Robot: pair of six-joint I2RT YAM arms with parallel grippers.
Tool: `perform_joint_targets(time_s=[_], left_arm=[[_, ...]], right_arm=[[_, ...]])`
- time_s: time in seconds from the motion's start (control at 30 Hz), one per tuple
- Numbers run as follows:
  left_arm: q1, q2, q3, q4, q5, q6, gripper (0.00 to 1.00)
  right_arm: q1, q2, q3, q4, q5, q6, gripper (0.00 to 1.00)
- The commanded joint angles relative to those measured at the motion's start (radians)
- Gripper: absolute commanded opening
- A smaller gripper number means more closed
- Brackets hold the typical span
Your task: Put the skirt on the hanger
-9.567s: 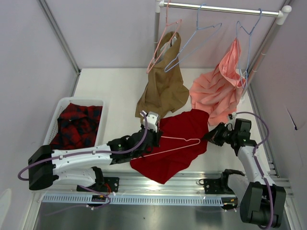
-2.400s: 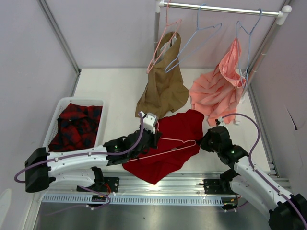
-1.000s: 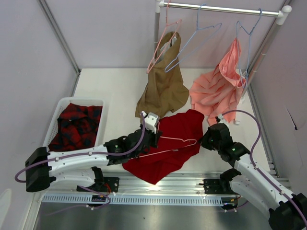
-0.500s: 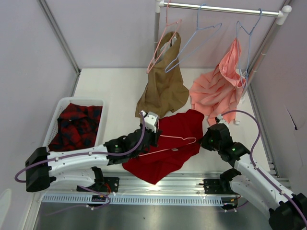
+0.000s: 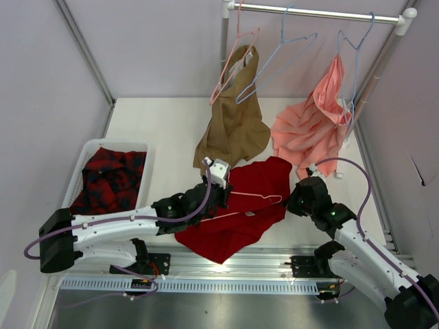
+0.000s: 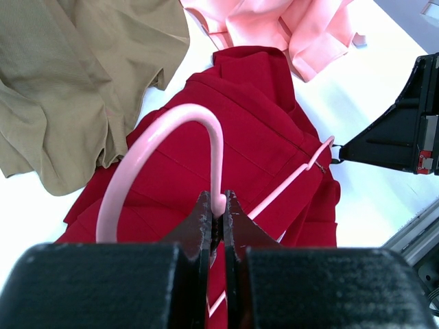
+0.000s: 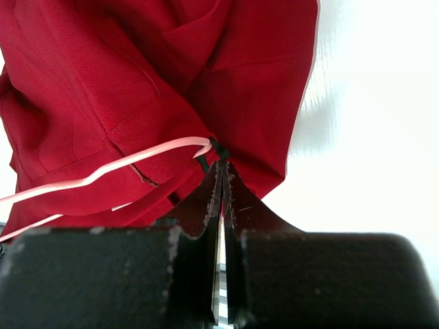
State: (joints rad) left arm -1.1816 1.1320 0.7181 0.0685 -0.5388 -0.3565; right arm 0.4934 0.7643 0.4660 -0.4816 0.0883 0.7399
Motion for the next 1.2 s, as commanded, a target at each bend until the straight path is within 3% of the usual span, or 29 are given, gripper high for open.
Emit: perform_joint_targets(time_s=[0.0, 1.17], left_arm=[[0.005, 0.002, 0.038, 0.053, -0.030, 0.031, 0.00], [0.005, -0.015, -0.031, 0.060, 0.042, 0.016, 0.00]], right_arm=[[0.004, 0.000, 0.040, 0.018, -0.007, -0.008, 0.00], [-0.029, 0.098, 0.103, 0.060, -0.004, -0.030, 0.00]])
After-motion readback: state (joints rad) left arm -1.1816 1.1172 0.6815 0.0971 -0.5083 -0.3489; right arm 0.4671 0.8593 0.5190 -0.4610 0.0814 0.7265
